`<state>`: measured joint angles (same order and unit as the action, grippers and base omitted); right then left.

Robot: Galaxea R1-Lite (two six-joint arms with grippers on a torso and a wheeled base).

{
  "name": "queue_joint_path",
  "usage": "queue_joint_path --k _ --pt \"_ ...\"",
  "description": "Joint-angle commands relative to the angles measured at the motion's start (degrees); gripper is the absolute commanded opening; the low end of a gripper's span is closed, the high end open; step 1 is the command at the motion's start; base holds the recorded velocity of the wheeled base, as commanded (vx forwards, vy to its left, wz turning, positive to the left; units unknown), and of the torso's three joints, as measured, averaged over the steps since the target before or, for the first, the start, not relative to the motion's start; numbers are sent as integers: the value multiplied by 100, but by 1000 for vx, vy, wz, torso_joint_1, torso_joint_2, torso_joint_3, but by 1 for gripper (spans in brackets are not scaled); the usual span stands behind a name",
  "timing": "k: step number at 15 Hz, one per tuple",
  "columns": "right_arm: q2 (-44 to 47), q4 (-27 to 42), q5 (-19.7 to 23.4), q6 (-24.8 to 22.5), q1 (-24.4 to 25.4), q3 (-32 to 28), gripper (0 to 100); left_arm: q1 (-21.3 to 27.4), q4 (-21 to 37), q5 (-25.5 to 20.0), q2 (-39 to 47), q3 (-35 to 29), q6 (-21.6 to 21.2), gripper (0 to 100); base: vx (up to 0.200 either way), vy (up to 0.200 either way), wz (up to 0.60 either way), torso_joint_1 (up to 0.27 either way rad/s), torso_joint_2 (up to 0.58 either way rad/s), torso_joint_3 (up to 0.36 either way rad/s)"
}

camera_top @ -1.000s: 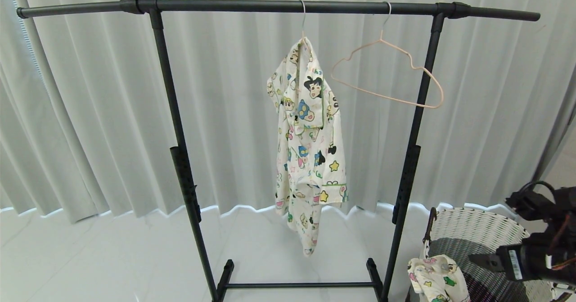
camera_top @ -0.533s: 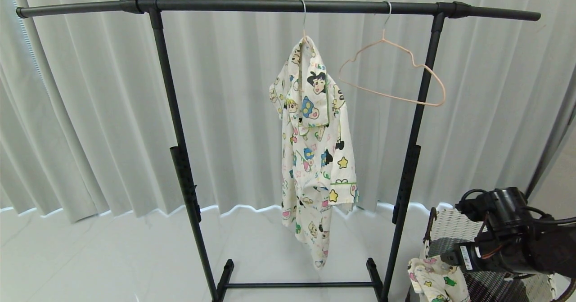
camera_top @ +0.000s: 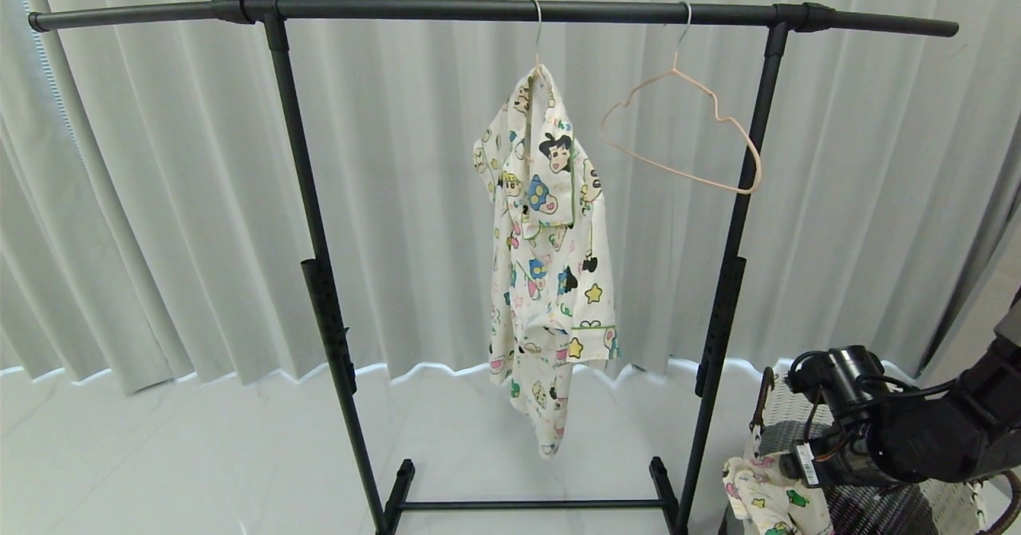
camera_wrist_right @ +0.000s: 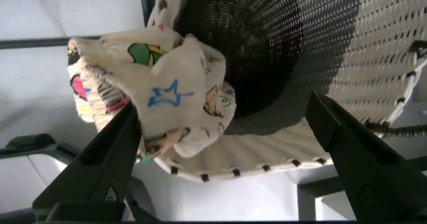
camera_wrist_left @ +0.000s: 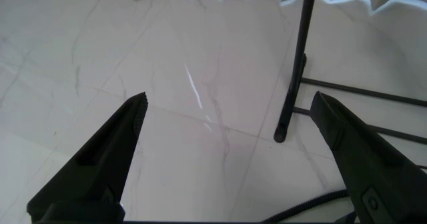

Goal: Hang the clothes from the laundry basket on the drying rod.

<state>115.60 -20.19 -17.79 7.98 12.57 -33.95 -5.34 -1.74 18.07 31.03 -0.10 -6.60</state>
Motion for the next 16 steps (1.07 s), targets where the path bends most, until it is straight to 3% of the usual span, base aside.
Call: queue_joint_path --k 1,6,10,13,16 --pt "68 -3 -6 -7 44 3 0 -11 -1 4 9 1 0 100 0 0 0 0 0 0" --pt "32 15 -181 19 255 20 0 -2 -1 4 -35 1 0 100 0 0 0 0 0 0" --pt "-504 261 -173 36 422 -41 0 -2 -1 -5 -132 1 0 100 0 0 0 0 0 0" --pt "-1453 990 -32 36 773 -586 0 24 -1 -22 -132 1 0 100 0 0 0 0 0 0" --pt "-2429 2071 416 36 1301 -1509 0 305 -1 -31 -132 1 0 100 0 0 0 0 0 0"
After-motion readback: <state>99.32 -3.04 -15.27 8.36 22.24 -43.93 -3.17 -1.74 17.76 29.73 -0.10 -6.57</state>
